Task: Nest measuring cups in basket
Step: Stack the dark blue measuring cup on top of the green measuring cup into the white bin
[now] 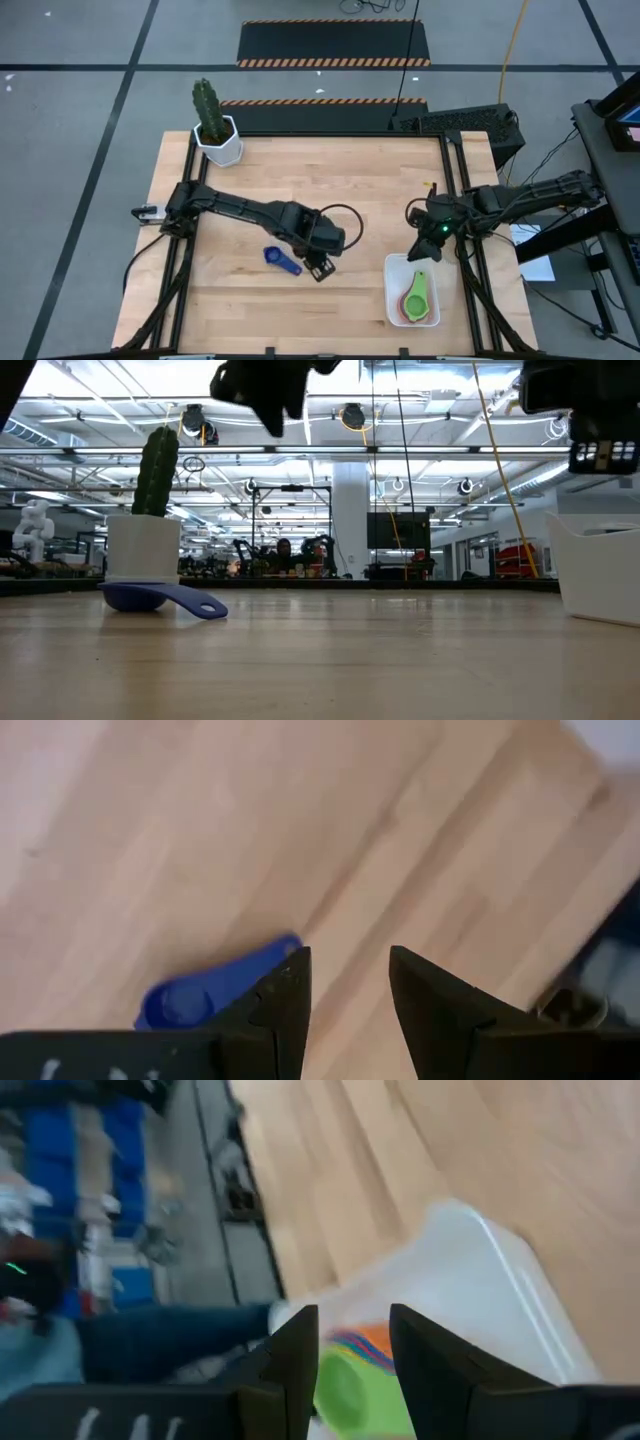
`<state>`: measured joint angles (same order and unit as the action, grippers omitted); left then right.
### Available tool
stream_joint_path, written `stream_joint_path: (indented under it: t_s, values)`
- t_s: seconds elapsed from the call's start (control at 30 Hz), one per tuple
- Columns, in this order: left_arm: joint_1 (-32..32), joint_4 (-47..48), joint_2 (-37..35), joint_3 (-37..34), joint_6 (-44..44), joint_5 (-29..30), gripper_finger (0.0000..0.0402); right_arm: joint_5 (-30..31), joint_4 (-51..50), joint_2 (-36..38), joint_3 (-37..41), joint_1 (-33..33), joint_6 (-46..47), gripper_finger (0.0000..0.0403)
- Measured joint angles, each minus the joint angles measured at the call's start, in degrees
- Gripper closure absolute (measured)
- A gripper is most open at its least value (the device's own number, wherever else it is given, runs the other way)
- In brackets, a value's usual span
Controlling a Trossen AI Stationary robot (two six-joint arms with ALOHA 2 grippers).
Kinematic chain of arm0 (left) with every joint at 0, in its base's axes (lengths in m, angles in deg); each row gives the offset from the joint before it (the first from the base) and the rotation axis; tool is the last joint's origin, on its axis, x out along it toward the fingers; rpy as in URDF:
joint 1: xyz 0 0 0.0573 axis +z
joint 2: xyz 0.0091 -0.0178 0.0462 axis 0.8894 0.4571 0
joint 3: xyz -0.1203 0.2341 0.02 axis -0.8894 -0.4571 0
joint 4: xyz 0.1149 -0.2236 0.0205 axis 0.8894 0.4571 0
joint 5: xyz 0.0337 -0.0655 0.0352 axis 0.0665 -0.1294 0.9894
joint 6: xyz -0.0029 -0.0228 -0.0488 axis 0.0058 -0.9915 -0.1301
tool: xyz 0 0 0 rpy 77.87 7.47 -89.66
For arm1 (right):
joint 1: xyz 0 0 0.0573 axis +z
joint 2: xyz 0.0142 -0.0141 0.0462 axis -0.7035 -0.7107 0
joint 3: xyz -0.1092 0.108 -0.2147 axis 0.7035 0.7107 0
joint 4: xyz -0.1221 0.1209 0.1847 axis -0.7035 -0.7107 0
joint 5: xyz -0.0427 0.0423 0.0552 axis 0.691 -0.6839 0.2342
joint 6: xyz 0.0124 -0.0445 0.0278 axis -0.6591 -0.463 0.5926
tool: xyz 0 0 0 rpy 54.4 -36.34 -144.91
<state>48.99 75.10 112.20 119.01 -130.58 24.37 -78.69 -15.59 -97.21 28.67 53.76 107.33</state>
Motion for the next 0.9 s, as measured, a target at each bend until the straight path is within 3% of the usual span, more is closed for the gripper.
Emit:
stream_joint_path:
  t_s: [0.1, 0.2, 0.37, 0.53, 0.63, 0.9]
  values:
    - [1.4, -0.2, 0.0, -3.1, 3.8, -6.9, 0.0263, 1.1, 5.5, 0.0, 0.0, 0.0, 4.3, 0.0283]
    - [3.4, 1.3, 0.0, -8.9, 2.0, -12.8, 0.0263, 2.6, 9.4, -0.2, 0.0, 0.0, 8.4, 0.0283]
    - [5.3, 6.6, 0.0, -17.6, 6.3, -17.3, 0.0263, 5.1, 13.3, -0.2, 0.0, 0.1, 13.9, 0.0283]
    - [5.3, 6.2, -0.5, -23.4, 18.0, -15.7, 0.0263, 9.7, 17.7, -0.2, 0.0, 2.3, 18.4, 0.0283]
    - [4.7, 6.7, -0.7, -24.8, 24.4, -11.1, 0.0263, 12.6, 18.1, -0.2, 0.0, 3.9, 20.4, 0.0283]
    - [1.4, 6.2, -1.2, -26.9, 42.0, -6.4, 0.0263, 17.1, 20.4, -0.2, 0.0, 6.1, 22.5, 0.0283]
